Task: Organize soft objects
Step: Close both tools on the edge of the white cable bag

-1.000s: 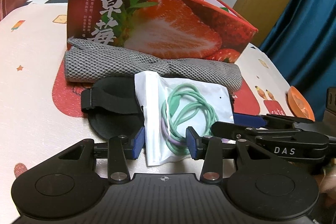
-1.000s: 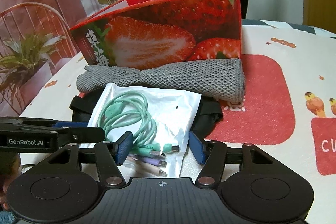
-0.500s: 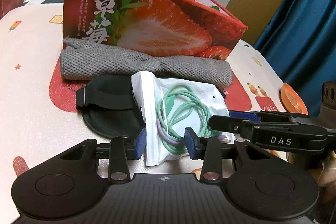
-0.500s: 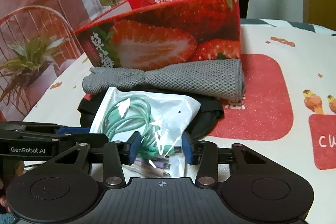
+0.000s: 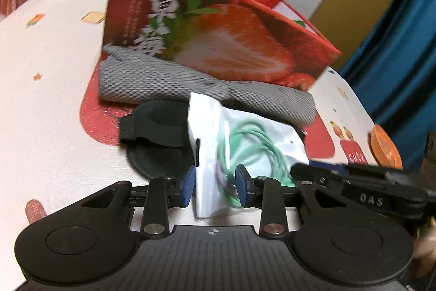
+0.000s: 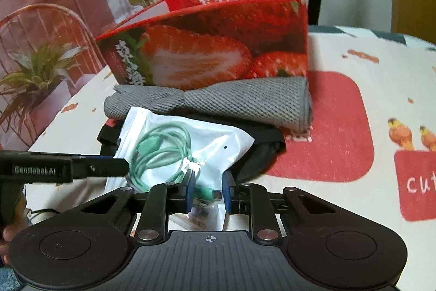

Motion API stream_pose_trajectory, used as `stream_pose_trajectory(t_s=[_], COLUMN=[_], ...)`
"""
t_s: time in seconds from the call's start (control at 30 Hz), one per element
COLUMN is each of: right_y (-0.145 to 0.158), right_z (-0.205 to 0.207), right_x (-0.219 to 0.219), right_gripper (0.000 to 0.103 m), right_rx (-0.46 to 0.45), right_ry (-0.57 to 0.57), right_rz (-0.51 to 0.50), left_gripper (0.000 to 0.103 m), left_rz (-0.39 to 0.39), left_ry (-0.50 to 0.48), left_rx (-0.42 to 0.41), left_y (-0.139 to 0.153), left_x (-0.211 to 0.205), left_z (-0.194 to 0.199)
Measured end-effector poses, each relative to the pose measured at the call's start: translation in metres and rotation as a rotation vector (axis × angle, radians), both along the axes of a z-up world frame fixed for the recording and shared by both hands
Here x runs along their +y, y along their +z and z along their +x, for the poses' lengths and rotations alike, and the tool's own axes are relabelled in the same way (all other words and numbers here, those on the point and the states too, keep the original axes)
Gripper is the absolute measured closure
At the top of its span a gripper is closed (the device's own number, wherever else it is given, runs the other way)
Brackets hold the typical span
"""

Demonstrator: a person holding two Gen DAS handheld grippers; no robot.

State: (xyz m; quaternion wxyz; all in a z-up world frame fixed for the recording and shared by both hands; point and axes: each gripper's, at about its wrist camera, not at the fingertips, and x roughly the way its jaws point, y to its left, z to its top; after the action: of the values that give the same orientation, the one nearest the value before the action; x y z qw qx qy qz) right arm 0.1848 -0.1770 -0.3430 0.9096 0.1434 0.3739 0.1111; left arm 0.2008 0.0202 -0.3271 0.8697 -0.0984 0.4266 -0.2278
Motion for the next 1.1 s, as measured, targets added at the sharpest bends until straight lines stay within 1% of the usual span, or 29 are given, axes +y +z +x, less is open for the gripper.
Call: stream_pose_trajectory(t_s=[0.13,0.37,0.5,0.6,0.73,0.9,1.0,1.1], right_y=[-0.002,-0.007,-0.008,-0.009,-0.009,-0.009,-0.007,-0.004], right_z=[0.001,0.003,0.004,0.005,0.005,0.005,0.005,0.003], right_x=[0.001,-0.002,-0.003,-0.004,-0.003,-0.004,-0.002,-0.002], right_gripper=[0.084,0.084,0.083,0.083,0.083,0.083,0.083,0.084], right_rx=[0.002,0.009,0.013,0.016,0.016,0.019,0.021,0.008], right_ry=[0.007,0.005,0.003,0.001,0.003,0.0,0.001,-0.003], right_rz=[-0.006,0.014,0.024,0.033,0.031,0.043,0.031,0.028], left_gripper=[0.071,0.071,0.073,0.076,0.077,0.077,0.085,0.086], left_rz=[-0.019,-0.008,-0.016,-0.012,-0.023,-0.011,0.001,0.0], left_ry=[0.014,-0.044,-0.057,-0.071,-0.072,-0.081,-0.087,-0.101], left_rx=[0.01,0.012,0.011,0.001,0.013,0.004,-0.003,-0.015], left_y=[-0.001,-0.001,-0.003,-0.005,-0.008,-0.011,-0.008,-0.002], left_x=[0.006,-0.004,-0.009,-0.011,-0.008,-0.011,-0.013,-0.015], left_z=[0.012,0.032,0.03,0.027,0.027,0.029,0.026,0.022])
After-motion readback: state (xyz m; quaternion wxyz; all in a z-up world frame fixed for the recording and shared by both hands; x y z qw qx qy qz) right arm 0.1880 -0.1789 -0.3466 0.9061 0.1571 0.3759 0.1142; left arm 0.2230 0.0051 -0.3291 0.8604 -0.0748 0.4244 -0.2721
